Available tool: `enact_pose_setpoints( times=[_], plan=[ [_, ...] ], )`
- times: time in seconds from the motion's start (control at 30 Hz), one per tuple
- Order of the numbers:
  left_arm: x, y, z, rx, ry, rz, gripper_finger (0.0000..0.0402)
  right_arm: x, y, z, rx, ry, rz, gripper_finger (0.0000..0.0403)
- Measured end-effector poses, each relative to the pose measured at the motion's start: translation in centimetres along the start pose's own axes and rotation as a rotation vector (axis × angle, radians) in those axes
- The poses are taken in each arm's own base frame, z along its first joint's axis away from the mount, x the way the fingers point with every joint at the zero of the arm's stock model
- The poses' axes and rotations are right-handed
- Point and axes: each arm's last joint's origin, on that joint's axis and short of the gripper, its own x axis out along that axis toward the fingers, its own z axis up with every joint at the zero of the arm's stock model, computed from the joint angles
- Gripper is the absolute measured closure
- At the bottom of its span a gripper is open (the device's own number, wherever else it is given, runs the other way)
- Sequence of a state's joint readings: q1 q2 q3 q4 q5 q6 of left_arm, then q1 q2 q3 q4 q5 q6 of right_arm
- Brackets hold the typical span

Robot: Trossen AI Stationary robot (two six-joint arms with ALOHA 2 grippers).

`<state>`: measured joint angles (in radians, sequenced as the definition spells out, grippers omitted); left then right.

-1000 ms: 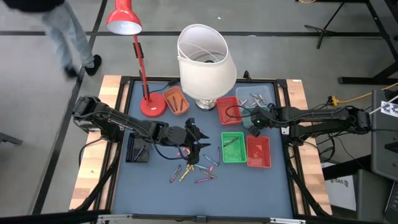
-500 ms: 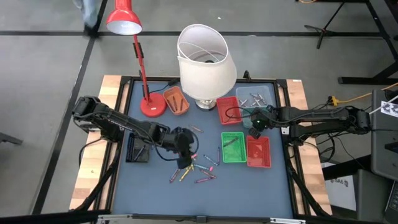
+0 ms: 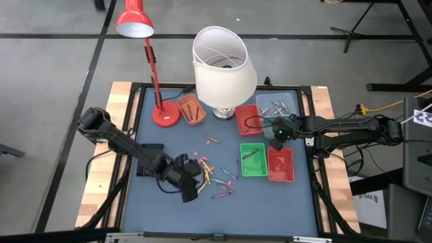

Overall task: Sort crayons
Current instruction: Put the yellow crayon into the bottom dark orange bin

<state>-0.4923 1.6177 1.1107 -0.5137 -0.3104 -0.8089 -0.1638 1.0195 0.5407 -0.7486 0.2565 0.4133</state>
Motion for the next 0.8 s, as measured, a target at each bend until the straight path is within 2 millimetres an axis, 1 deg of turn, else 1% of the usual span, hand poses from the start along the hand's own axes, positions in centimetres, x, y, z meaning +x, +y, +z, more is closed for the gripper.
enact_pose_setpoints(
  times=[0.13,0.3,0.5,0.7,0.8],
  plan=[
    [1.4,-1.2,-1.2,0.009,-0.005,-0.001,0.0278,0.0,0.1,0.1,0.001,-0.007,0.007,0.0302],
    [3.9,-2.5,-2.4,0.027,0.0,-0.017,0.0278,0.0,0.2,0.3,-0.03,-0.034,0.022,0.0302],
    [6.8,-2.6,-3.7,0.014,0.035,0.025,0.0278,0.0,0.3,0.6,-0.036,-0.057,0.046,0.0302],
    [8.5,-2.3,-4.7,0.009,0.068,0.067,0.0278,-0.1,0.5,0.6,-0.049,-0.042,0.104,0.0302],
    [9.1,-2.3,-5.0,0.015,0.069,0.083,0.0278,-0.1,0.7,0.8,-0.062,-0.052,0.137,0.0302]
  ],
)
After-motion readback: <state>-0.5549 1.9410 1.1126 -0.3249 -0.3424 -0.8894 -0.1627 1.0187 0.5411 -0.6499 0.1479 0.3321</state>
